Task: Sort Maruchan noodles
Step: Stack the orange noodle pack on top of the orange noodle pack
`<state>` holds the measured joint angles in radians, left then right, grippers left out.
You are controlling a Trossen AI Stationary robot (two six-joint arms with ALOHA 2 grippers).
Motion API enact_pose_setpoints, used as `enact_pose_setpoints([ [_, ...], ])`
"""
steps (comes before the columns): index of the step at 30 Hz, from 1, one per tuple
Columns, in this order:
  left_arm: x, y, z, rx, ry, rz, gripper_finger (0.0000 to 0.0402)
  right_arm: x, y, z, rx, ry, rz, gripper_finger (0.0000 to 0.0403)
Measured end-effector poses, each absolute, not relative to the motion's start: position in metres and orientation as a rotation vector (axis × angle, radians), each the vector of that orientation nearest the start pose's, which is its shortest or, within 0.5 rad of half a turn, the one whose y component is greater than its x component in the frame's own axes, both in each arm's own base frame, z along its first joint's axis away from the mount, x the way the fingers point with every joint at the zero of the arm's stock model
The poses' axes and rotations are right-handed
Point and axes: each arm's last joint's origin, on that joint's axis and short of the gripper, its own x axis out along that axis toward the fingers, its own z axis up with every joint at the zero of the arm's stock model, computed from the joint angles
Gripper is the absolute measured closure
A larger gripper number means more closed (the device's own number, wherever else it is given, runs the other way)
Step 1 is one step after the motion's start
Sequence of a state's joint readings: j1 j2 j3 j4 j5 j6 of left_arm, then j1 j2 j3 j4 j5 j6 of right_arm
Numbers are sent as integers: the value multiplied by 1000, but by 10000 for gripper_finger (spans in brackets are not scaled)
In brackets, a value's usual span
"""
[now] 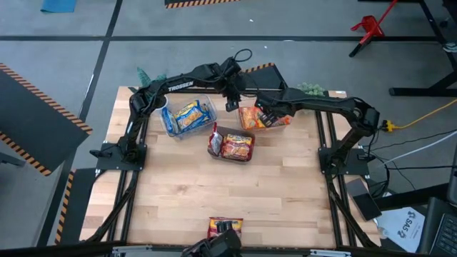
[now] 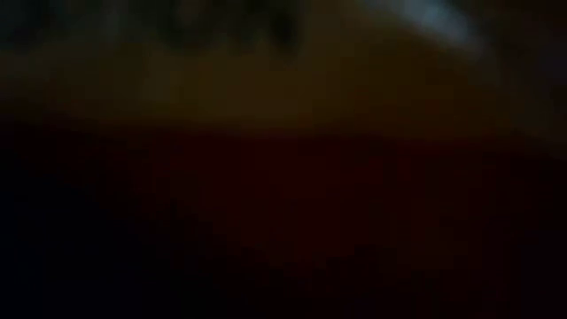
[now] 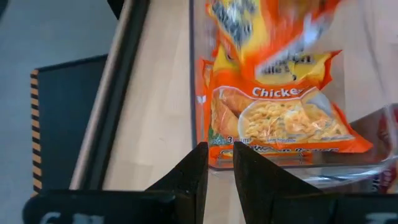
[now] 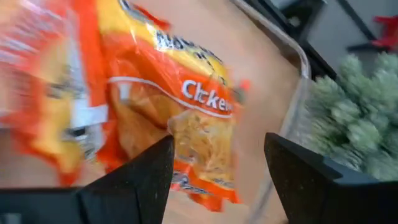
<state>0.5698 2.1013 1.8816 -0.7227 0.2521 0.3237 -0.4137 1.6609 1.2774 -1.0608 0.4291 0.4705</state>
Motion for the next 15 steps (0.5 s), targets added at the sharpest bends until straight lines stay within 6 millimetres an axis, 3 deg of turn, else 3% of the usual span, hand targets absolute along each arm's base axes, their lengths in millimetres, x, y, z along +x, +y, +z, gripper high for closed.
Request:
enact_pose_setpoints([
  [6, 376, 238, 301, -92, 806, 190, 333, 276, -129, 262, 448, 1122, -837, 164],
  [9, 369, 231, 318, -139, 761, 182, 333, 279, -130, 265, 446, 1079, -820, 164],
  [15, 361, 211, 340, -270, 706, 55, 333, 281, -130, 234, 455, 1072, -797, 164],
])
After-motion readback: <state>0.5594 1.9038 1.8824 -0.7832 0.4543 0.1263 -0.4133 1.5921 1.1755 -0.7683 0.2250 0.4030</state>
